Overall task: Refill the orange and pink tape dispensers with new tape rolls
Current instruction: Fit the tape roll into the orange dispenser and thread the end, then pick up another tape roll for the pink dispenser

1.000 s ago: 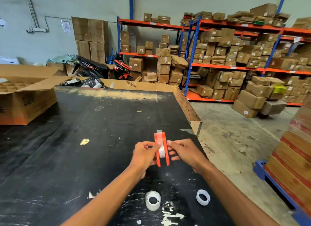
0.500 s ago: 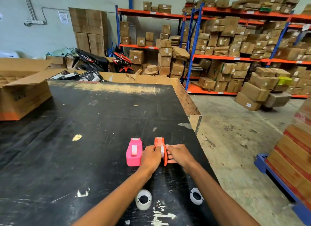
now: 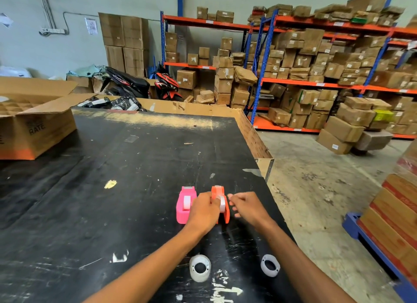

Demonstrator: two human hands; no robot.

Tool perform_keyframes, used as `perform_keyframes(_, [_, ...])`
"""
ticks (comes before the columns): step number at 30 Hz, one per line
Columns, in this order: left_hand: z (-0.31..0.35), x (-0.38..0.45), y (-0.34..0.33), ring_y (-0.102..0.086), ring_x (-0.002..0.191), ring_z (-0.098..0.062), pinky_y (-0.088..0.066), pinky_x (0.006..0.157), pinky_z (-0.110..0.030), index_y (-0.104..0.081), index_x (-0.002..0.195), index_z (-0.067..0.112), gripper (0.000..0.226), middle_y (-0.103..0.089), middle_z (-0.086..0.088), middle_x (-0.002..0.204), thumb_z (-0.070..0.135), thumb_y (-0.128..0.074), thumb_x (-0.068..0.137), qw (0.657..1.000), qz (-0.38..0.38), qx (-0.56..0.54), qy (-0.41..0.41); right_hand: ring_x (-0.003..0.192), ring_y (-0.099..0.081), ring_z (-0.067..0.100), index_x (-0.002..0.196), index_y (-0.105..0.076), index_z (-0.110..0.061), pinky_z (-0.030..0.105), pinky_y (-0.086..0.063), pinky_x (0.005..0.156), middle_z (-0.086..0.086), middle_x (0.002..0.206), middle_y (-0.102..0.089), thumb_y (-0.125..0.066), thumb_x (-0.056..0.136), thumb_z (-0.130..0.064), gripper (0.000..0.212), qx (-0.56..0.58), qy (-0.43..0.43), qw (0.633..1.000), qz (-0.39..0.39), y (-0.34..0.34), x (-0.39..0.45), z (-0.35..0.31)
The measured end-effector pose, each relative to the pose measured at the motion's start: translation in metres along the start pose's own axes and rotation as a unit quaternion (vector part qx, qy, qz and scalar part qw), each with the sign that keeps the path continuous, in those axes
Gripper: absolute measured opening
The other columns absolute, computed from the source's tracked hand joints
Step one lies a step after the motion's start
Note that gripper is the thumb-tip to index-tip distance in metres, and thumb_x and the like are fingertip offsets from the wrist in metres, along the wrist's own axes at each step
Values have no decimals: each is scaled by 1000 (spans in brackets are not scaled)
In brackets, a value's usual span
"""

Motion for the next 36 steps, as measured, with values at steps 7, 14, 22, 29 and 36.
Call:
perform_keyframes(7, [-19, 15, 71, -53, 123, -24, -41, 107, -31, -43, 138, 3, 64, -56, -15, 135, 5, -63, 78, 994, 11, 105, -13, 65, -52, 8, 74, -72, 2, 26, -43, 63, 17, 71, -69, -61, 87, -18, 26, -54, 147, 987, 43, -12, -8, -86])
perform_keyframes(14, [-81, 34, 62, -61, 109, -19, -48, 97, -43, -54, 120, 36, 69, -67, 5, 115, 67, -69, 60, 971, -98, 207, -67, 98, -64, 33, 82, -61, -10, 36, -49, 80, 18, 99, -67, -60, 84, -37, 27, -304, 61, 950, -33, -84, -5, -96])
perform_keyframes(22, [-72, 14, 64, -55, 107, -12, -45, 91, -35, -53, 107, 35, 51, -65, 13, 110, 62, -66, 65, 967, -48, 209, -141, 108, -60, 38, 107, -56, -2, 37, -45, 76, 18, 115, -64, -61, 87, -38, 40, -377, 79, 923, 21, -95, -14, -106])
perform_keyframes(29, [-77, 19, 66, -57, 108, -11, -45, 93, -35, -55, 93, 36, 45, -67, 16, 109, 63, -66, 59, 970, -39, 187, -150, 97, -64, 40, 85, -60, -2, 38, -41, 67, 21, 104, -67, -60, 87, -25, 23, -358, 104, 927, 36, -101, -22, -112])
perform_keyframes(36, [-76, 17, 66, -50, 119, -15, -39, 94, -32, -55, 110, 36, 54, -62, 12, 123, 60, -67, 64, 967, -57, 209, -132, 69, -46, 35, 54, -33, -12, 33, -31, 61, 6, 60, -46, -61, 84, -34, 47, -314, 116, 941, 47, -87, -36, -117])
Point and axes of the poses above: each hand's wrist, its own x-axis towards the middle knuckle, its own y-axis out of the back of the hand, z = x × y, the point moved 9 cm from there along x, towards the middle knuckle
